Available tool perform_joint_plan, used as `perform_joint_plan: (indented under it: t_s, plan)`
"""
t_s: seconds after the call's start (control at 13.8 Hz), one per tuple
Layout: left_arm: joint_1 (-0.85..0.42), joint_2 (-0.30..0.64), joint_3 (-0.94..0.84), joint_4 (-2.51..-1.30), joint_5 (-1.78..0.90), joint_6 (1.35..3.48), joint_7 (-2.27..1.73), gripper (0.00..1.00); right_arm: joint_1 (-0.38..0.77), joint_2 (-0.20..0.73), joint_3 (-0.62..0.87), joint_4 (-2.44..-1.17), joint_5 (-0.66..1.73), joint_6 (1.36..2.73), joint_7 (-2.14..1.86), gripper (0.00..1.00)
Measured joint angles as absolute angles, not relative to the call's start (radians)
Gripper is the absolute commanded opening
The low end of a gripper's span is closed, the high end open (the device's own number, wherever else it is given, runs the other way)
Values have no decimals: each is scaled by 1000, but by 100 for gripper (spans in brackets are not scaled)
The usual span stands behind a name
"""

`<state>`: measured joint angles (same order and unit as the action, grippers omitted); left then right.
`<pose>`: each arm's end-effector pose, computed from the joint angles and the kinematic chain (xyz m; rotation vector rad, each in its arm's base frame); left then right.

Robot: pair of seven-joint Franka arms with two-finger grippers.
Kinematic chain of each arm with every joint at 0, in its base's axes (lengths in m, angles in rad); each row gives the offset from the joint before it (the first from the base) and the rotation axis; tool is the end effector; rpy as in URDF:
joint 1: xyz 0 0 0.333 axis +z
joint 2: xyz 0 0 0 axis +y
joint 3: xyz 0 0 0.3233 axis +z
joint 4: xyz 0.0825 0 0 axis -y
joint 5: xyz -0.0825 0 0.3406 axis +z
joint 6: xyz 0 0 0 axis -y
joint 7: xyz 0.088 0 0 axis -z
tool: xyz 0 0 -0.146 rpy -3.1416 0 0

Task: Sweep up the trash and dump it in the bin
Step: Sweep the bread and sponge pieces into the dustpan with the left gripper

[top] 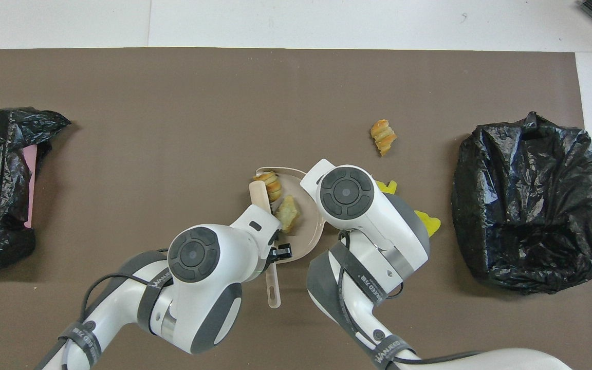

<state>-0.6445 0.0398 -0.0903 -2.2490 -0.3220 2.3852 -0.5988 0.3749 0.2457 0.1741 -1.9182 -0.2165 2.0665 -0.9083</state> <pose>0.3700 -0.3496 0.3555 2.8933 0.1286 -0.1029 0.4907 0.2740 0.3536 2.1348 2.1250 -0.1743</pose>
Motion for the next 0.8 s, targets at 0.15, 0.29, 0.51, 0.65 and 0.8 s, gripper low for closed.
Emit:
perform_joint_plan:
  t_s: [0.15, 0.29, 0.51, 0.65, 0.8]
  plan:
    - [-650, 41, -115, -2227, -326, 2385, -599, 0, 375, 245, 174, -1918, -217, 2066, -908, 0]
    - [-642, 34, -104, -2215, -326, 2381, -597, 0, 375, 245, 174, -1918, -217, 2066, -908, 0]
    - [-579, -2, -93, -2212, -321, 2277, -593, 0, 375, 244, 174, -1918, -217, 2066, -908, 0]
    - [-530, -45, -90, -2220, -295, 2167, -589, 0, 374, 244, 174, -1918, -217, 2066, -916, 0]
    - [-502, -88, -88, -2265, -279, 2111, -589, 0, 373, 244, 174, -1918, -217, 2067, -932, 0]
